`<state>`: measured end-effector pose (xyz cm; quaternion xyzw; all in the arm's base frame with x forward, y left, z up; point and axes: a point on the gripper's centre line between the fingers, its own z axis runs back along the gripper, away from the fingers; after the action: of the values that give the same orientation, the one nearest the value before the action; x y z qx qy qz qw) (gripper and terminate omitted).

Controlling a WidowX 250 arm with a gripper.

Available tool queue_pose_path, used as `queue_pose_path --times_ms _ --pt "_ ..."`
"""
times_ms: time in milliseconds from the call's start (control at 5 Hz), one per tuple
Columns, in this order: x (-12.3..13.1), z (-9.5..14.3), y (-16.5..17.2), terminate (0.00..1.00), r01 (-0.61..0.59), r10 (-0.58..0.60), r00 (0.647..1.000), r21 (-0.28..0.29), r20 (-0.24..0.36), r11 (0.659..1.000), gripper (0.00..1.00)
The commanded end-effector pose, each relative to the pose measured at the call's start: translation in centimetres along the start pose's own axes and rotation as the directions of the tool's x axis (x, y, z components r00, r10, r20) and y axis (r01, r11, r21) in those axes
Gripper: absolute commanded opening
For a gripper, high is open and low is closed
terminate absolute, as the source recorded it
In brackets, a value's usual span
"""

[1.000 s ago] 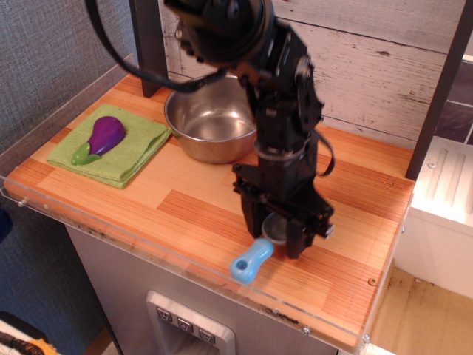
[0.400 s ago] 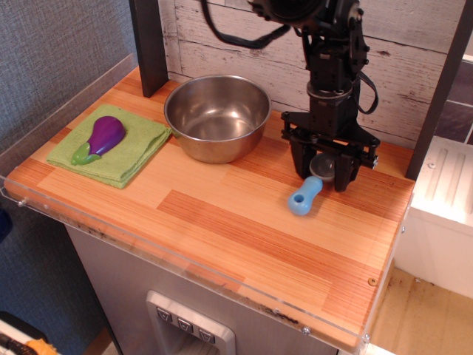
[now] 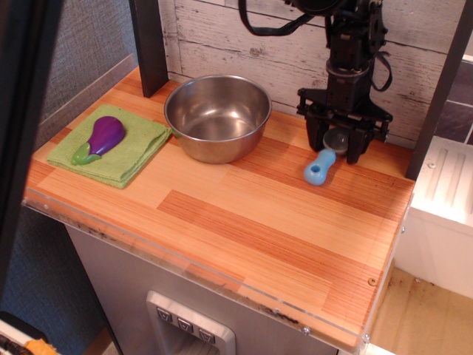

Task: Move the blue spoon to the right of the pot.

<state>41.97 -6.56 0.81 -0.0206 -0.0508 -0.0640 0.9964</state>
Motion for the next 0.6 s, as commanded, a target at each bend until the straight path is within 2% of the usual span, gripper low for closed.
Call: queue_pose_path --times_ms 0,200,400 --pt "-1.0 0.3 0.4 0.00 -0.008 0.009 1.000 0.048 -0.013 0.999 1.00" --pt "-1.0 2.0 0.4 0.00 -0.009 0.008 0.999 0.046 0.032 0.999 1.00" --pt "0.0 4.7 1.2 0.00 -0.034 0.033 0.995 0.003 0.092 0.999 1.00"
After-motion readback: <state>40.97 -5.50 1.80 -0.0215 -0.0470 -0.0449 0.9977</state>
